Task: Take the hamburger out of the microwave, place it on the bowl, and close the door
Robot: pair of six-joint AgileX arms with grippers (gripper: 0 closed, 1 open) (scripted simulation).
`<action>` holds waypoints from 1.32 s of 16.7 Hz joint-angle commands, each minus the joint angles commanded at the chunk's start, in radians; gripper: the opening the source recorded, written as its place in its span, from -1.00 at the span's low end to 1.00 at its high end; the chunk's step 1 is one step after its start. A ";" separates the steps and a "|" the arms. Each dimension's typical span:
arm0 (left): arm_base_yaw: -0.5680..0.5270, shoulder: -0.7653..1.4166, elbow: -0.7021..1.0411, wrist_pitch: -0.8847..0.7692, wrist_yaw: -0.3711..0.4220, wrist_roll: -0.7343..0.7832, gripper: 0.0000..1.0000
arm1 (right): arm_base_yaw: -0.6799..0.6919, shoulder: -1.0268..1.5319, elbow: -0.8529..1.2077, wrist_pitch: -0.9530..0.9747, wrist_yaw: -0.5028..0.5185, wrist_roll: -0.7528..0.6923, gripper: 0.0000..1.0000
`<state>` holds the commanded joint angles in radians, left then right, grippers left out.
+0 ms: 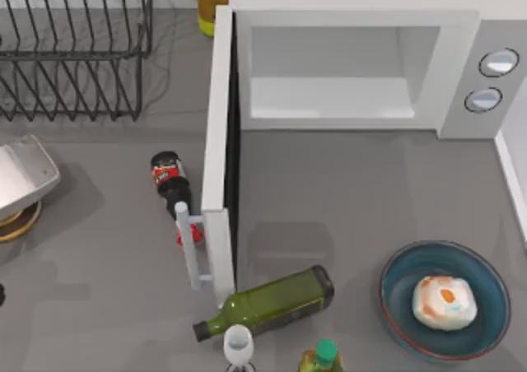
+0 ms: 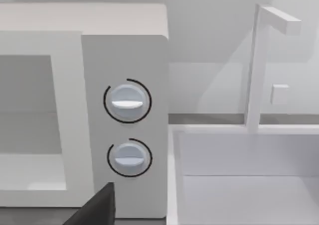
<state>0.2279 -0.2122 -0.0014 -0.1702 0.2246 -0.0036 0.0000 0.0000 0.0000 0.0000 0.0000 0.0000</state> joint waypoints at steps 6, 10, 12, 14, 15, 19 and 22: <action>0.275 0.053 0.031 0.029 0.274 -0.012 -1.00 | 0.000 0.000 0.000 0.000 0.000 0.000 1.00; 0.447 0.101 0.051 0.059 0.446 -0.020 -1.00 | 0.000 0.000 0.000 0.000 0.000 0.000 1.00; 0.477 0.112 0.056 0.066 0.477 -0.022 -1.00 | 0.000 0.000 0.000 0.000 0.000 0.000 1.00; 0.478 0.112 0.056 0.067 0.478 -0.022 -1.00 | 0.000 0.000 0.000 0.000 0.000 0.000 1.00; 0.478 0.112 0.056 0.067 0.478 -0.022 -1.00 | 0.000 0.000 0.000 0.000 0.000 0.000 1.00; 0.458 0.123 0.022 0.107 0.457 -0.019 -1.00 | 0.000 0.000 0.000 0.000 0.000 0.000 1.00; 0.429 0.147 -0.027 0.183 0.428 -0.017 -1.00 | 0.000 0.000 0.000 0.000 0.000 0.000 1.00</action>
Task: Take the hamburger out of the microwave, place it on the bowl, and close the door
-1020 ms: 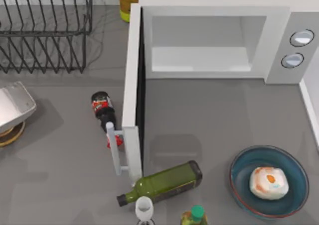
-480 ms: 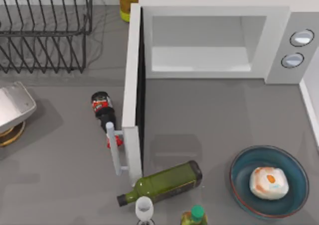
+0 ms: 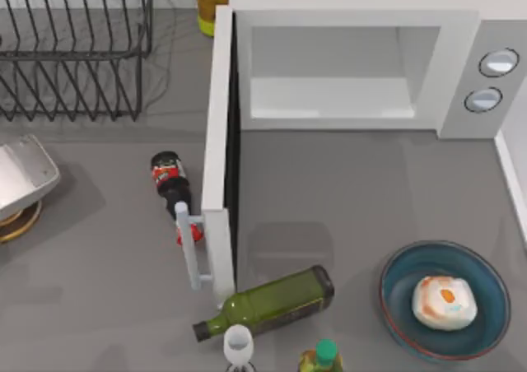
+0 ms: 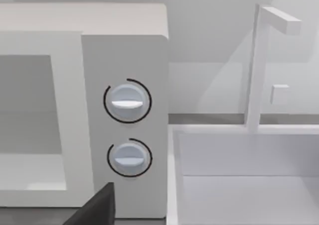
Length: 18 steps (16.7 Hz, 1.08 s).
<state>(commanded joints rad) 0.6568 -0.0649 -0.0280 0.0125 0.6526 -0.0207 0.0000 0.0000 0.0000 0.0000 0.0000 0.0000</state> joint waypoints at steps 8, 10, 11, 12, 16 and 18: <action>-0.061 0.066 0.057 -0.040 -0.056 -0.031 -1.00 | 0.000 0.000 0.000 0.000 0.000 0.000 1.00; -0.152 0.162 0.132 -0.094 -0.129 -0.069 -1.00 | 0.000 0.000 0.000 0.000 0.000 0.000 1.00; -0.211 0.225 0.178 -0.127 -0.176 -0.092 -1.00 | 0.000 0.000 0.000 0.000 0.000 0.000 1.00; -0.279 0.297 0.228 -0.163 -0.229 -0.117 -1.00 | 0.000 0.000 0.000 0.000 0.000 0.000 1.00; -0.611 0.616 0.443 -0.317 -0.487 -0.224 -1.00 | 0.000 0.000 0.000 0.000 0.000 0.000 1.00; -0.789 0.773 0.547 -0.392 -0.630 -0.275 -1.00 | 0.000 0.000 0.000 0.000 0.000 0.000 1.00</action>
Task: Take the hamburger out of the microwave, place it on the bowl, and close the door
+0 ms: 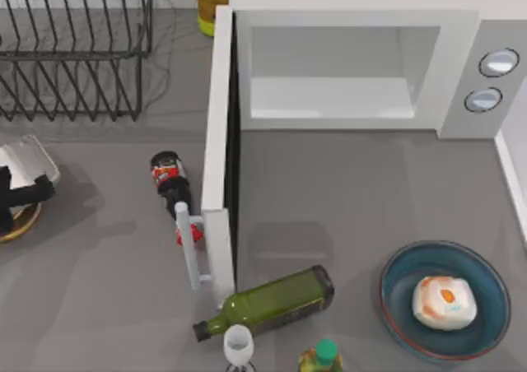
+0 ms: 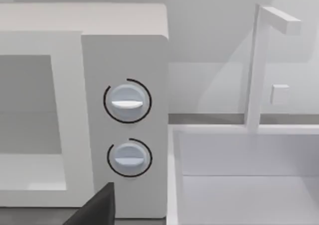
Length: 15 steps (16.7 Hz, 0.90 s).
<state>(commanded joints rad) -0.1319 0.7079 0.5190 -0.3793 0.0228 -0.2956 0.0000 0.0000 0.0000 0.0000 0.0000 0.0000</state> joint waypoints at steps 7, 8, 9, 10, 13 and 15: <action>-0.425 0.350 0.244 -0.174 -0.382 -0.116 -1.00 | 0.000 0.000 0.000 0.000 0.000 0.000 1.00; -0.445 0.368 0.257 -0.183 -0.402 -0.122 -1.00 | 0.000 0.000 0.000 0.000 0.000 0.000 1.00; -0.456 0.376 0.264 -0.188 -0.412 -0.125 -1.00 | 0.000 0.000 0.000 0.000 0.000 0.000 1.00; -0.456 0.377 0.264 -0.188 -0.413 -0.125 -1.00 | 0.000 0.000 0.000 0.000 0.000 0.000 1.00; -0.453 0.373 0.261 -0.186 -0.409 -0.125 -1.00 | 0.000 0.000 0.000 0.000 0.000 0.000 1.00; -0.453 0.380 0.249 -0.171 -0.410 -0.125 -1.00 | 0.000 0.000 0.000 0.000 0.000 0.000 1.00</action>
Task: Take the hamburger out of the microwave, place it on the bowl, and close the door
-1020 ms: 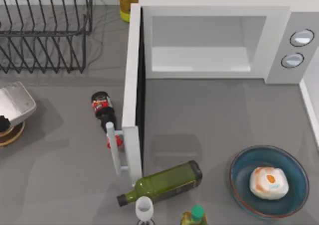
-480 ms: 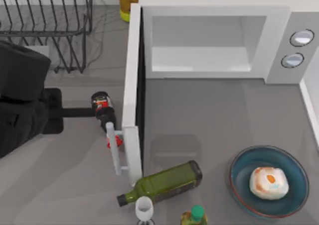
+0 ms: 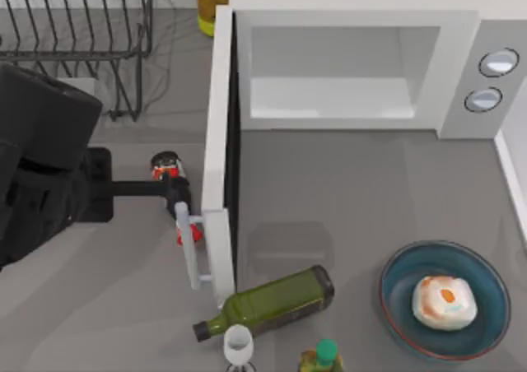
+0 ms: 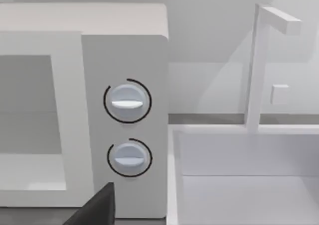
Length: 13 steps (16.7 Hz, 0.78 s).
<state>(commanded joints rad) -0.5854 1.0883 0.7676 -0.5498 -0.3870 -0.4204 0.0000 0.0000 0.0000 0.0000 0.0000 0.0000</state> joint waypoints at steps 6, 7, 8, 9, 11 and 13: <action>-0.002 0.087 -0.174 0.275 -0.001 0.002 -1.00 | 0.000 0.000 0.000 0.000 0.000 0.000 1.00; -0.001 0.102 -0.210 0.333 -0.001 0.003 -1.00 | 0.000 0.000 0.000 0.000 0.000 0.000 1.00; 0.000 0.117 -0.244 0.382 -0.001 0.004 -1.00 | 0.000 0.000 0.000 0.000 0.000 0.000 1.00; 0.000 0.129 -0.274 0.420 0.000 0.005 -1.00 | 0.000 0.000 0.000 0.000 0.000 0.000 1.00; 0.002 0.144 -0.313 0.464 0.001 0.006 -1.00 | 0.000 0.000 0.000 0.000 0.000 0.000 1.00; 0.002 0.147 -0.319 0.470 0.001 0.007 -1.00 | 0.000 0.000 0.000 0.000 0.000 0.000 1.00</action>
<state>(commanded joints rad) -0.5834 1.2349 0.4485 -0.0802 -0.3862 -0.4138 0.0000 0.0000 0.0000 0.0000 0.0000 0.0000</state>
